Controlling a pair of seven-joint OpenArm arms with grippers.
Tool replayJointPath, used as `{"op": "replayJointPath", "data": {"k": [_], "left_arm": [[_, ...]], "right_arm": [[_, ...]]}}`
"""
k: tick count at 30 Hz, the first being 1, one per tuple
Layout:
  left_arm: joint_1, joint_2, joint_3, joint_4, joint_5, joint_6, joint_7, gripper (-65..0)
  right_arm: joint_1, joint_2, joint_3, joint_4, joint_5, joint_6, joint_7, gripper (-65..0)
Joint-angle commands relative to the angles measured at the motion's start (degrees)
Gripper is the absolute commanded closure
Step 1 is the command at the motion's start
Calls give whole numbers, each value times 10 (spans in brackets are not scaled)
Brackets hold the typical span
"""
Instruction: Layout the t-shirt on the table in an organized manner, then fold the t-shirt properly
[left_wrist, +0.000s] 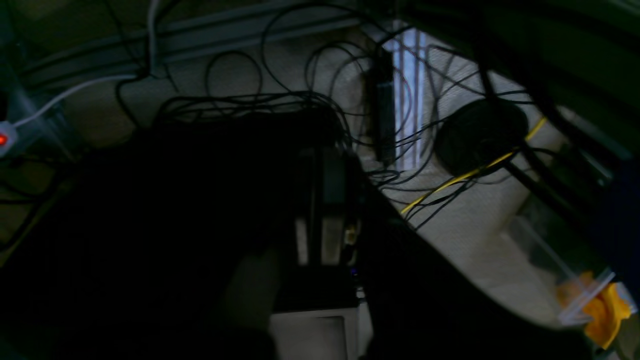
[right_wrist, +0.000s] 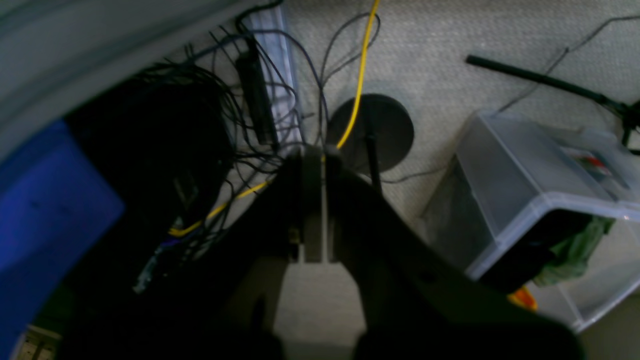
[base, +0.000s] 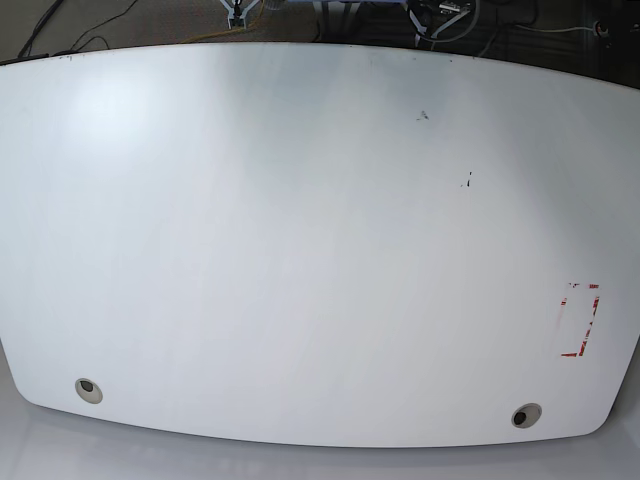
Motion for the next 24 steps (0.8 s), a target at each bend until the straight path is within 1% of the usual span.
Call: {"op": "replayJointPath", "data": {"k": [1,8,17,24], "left_arm": [[4,0,-1,-1,1,1,0,-19],[7,3,-1,-1,1,1,0,-19],[4,4,-1,-1,1,1,0,-19],[-9,2,-1,-1,1,1,0,-19]], "right_arm": [[5,0,0,-2,-2,4,-2,-4],[18,-3,-1,-2,-4,4,-3,-4],[55,-4,0,-4,1,4,-3,-4],[63,-9,-2,-4,-4,4,-3,-4]]}}
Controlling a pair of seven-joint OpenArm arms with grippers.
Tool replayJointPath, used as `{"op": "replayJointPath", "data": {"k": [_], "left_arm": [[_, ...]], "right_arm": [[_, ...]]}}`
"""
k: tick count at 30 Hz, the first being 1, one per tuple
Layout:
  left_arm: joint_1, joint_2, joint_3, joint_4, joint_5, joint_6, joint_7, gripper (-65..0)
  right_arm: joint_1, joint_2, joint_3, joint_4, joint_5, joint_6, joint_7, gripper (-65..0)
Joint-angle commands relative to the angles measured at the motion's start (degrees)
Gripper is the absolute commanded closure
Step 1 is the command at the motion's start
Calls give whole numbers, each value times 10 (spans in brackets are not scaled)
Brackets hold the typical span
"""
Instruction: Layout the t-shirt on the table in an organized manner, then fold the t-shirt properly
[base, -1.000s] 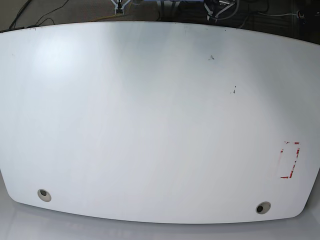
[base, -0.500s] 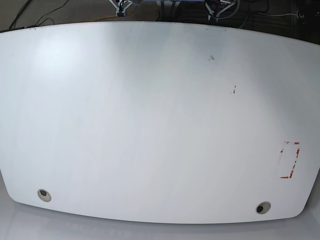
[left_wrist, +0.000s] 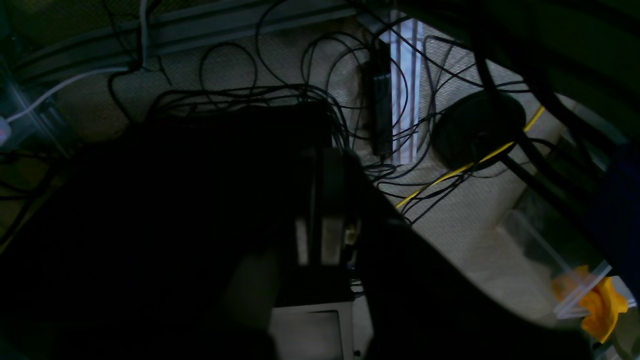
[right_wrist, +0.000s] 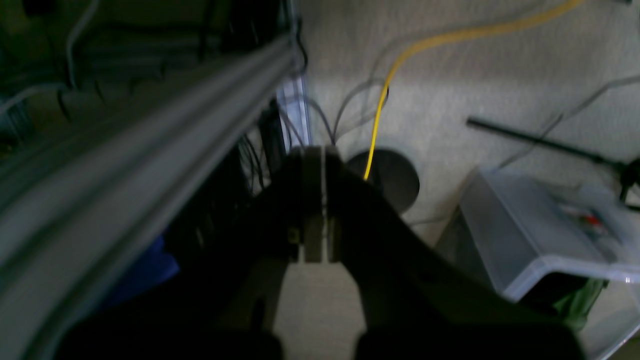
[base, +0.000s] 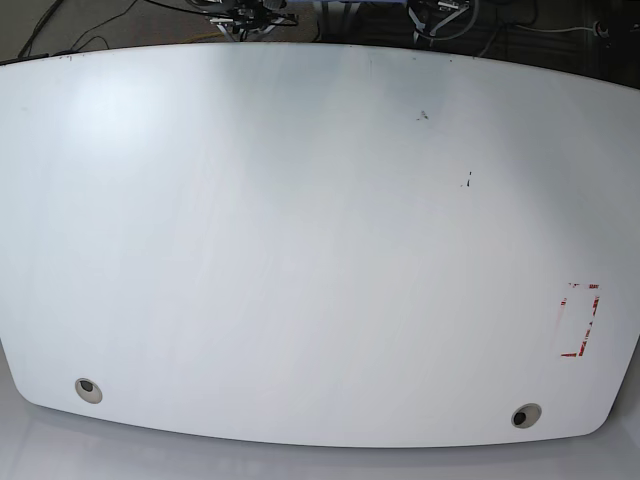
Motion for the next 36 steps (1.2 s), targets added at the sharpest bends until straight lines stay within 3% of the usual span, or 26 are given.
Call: {"op": "replayJointPath", "data": {"k": [1,36], "left_arm": [[-7,-1,-1,0,1,1,-2,-19],[-9,0,-1,0,1,1,-2,-19]], "right_arm": [[1,-5,-2,0,-4,4,-1,-4],[6,-6,-1,0,-3,4,-1,-4]]}}
